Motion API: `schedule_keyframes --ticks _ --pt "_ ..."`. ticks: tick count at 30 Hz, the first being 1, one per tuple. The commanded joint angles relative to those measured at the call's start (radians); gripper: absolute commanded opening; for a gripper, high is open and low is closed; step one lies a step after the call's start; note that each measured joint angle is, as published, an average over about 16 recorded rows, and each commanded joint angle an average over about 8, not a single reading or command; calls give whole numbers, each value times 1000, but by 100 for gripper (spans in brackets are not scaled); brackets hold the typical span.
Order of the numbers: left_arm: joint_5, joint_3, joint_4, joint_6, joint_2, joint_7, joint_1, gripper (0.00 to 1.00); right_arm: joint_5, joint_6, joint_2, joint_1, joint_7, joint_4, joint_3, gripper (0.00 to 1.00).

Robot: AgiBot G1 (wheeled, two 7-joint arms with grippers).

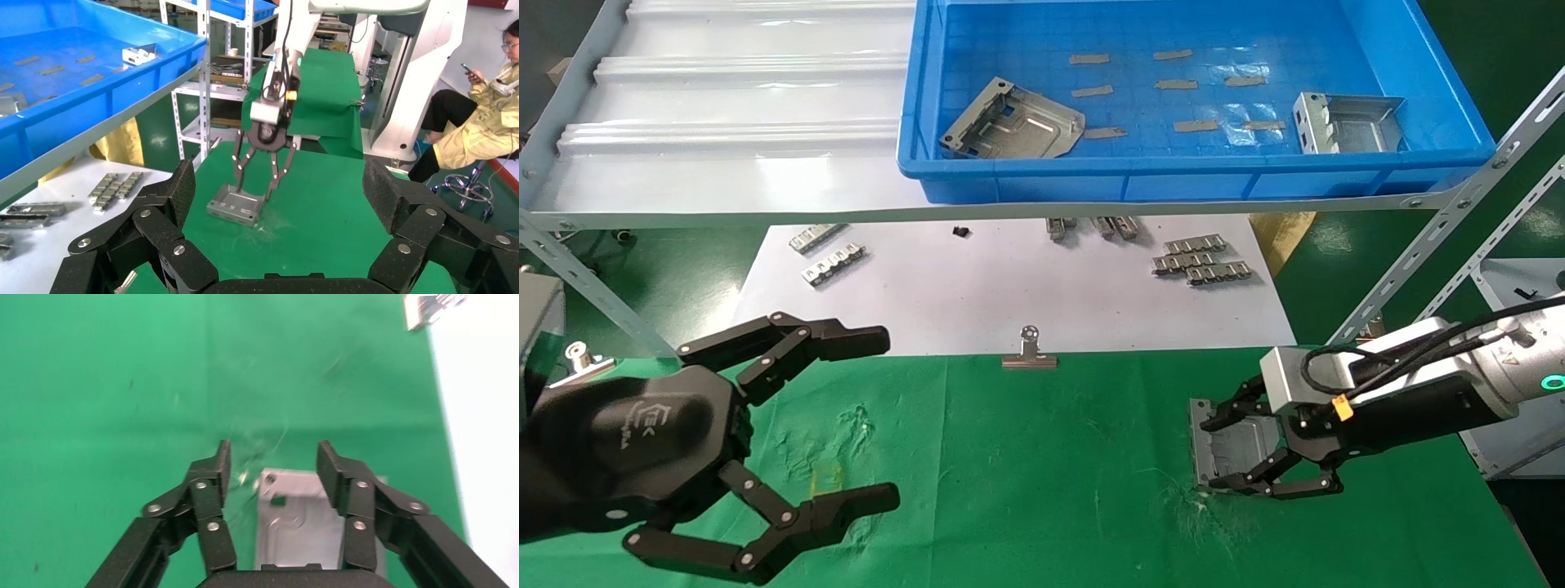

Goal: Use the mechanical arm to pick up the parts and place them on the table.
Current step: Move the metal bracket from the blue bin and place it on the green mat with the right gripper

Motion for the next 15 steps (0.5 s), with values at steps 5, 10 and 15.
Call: schedule_keyframes --ticks 5,10,15 --pt "0 0 0 0 0 0 0 100 138 -5 90 -15 111 134 23 100" --pt "0 0 0 0 0 0 0 100 230 -4 140 -37 173 209 35 100" --pt "0 0 0 0 0 0 0 100 239 -2 144 -41 174 215 36 100"
